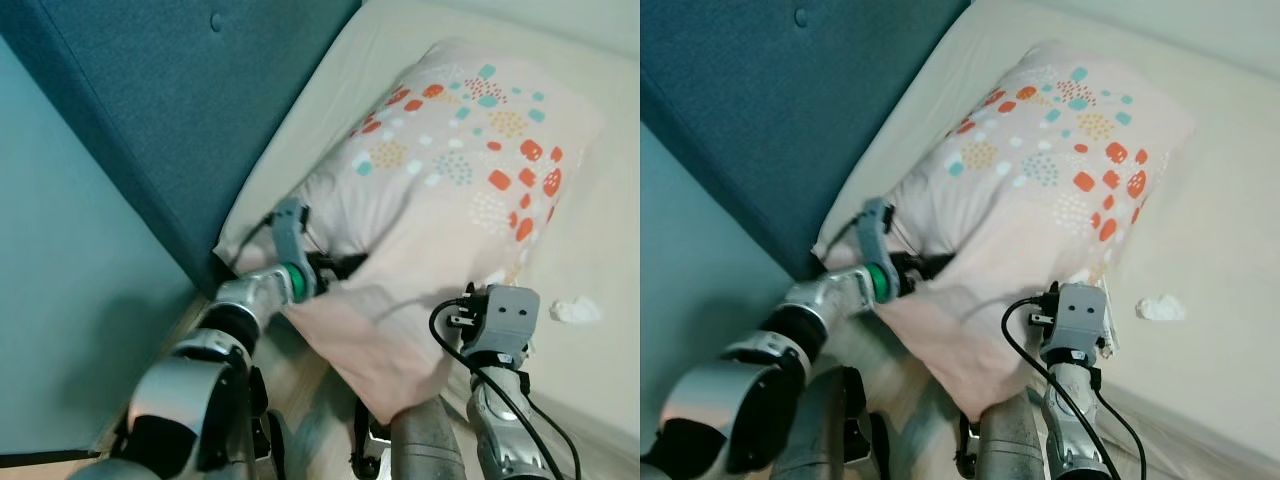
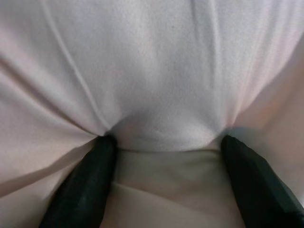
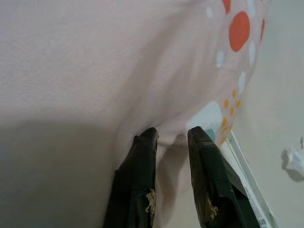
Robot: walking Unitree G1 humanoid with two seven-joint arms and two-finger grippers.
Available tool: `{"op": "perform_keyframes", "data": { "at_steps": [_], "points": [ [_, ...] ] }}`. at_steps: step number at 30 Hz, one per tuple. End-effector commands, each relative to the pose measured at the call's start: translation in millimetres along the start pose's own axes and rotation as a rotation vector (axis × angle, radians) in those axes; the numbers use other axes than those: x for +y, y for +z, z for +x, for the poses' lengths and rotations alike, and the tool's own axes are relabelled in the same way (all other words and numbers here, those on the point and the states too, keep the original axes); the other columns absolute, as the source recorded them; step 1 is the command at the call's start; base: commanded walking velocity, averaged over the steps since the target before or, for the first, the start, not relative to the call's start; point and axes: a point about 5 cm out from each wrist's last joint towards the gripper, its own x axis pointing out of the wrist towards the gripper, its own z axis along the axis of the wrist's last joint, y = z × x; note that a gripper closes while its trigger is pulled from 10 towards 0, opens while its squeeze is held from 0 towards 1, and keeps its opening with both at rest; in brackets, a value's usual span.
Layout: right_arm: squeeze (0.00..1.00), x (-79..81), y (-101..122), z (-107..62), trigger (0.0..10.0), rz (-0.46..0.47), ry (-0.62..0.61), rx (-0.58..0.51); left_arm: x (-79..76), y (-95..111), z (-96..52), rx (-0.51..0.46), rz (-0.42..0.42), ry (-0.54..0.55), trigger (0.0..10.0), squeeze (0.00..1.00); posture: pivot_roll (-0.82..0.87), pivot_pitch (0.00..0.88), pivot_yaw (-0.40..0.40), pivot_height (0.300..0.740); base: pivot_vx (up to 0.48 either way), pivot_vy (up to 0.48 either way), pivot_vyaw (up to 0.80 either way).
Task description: Clean up the room
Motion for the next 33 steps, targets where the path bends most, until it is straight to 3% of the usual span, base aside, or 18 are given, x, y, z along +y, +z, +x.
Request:
{"op": "perform_keyframes", "data": {
  "at_steps": [1, 2, 3, 4, 14, 25, 29, 33],
  "points": [
    [0.0, -0.7, -6, -5.6, 10.0, 0.001, 0.006, 0.033, -7.1, -24, 6.0, 0.078, -0.058, -0.026, 10.0, 0.0, -0.07, 0.324, 0.068, 0.616, 0.0, 0.0, 0.0],
    [0.0, 0.2, -6, -5.0, 10.0, 0.002, 0.007, 0.033, -12.5, -21, 9.2, 0.05, -0.077, -0.031, 4.7, 0.0, -0.06, 0.317, 0.067, 0.616, 0.0, 0.0, 0.0],
    [0.0, 0.8, -6, -4.8, 10.0, 0.003, 0.008, 0.034, -15.6, -19, 10.8, 0.033, -0.088, -0.034, 4.7, 0.0, -0.06, 0.317, 0.067, 0.616, 0.0, 0.0, 0.0],
    [0.0, 2.0, -5, -4.4, 10.0, 0.004, 0.011, 0.035, -16.5, -16, 11.6, 0.011, -0.105, -0.022, 0.0, 0.0, -0.06, 0.314, 0.067, 0.616, 0.0, 0.0, 0.0],
    [0.0, 6.1, -4, -0.8, 10.0, 0.011, 0.022, 0.039, 0.2, 6, 1.3, -0.077, -0.137, 0.041, 0.0, 0.0, -0.04, 0.292, 0.068, 0.616, 0.0, 0.0, 0.0],
    [0.0, 7.8, -3, 2.4, 10.0, 0.02, 0.024, 0.041, 6.3, -8, -0.7, -0.012, -0.091, 0.061, 0.0, 0.0, -0.03, 0.276, 0.068, 0.616, 0.0, 0.0, 0.0],
    [0.0, 7.9, -3, 3.5, 10.0, 0.021, 0.024, 0.04, 4.7, -6, 0.9, -0.045, -0.114, 0.079, 0.0, 0.0, -0.03, 0.267, 0.066, 0.616, 0.0, 0.0, 0.0],
    [0.0, 7.4, -2, 5.4, 10.0, 0.019, 0.025, 0.034, 3.8, 12, -0.7, -0.126, -0.126, 0.089, 0.0, 0.0, -0.03, 0.256, 0.064, 0.616, 0.0, 0.0, 0.0]
  ]
}}
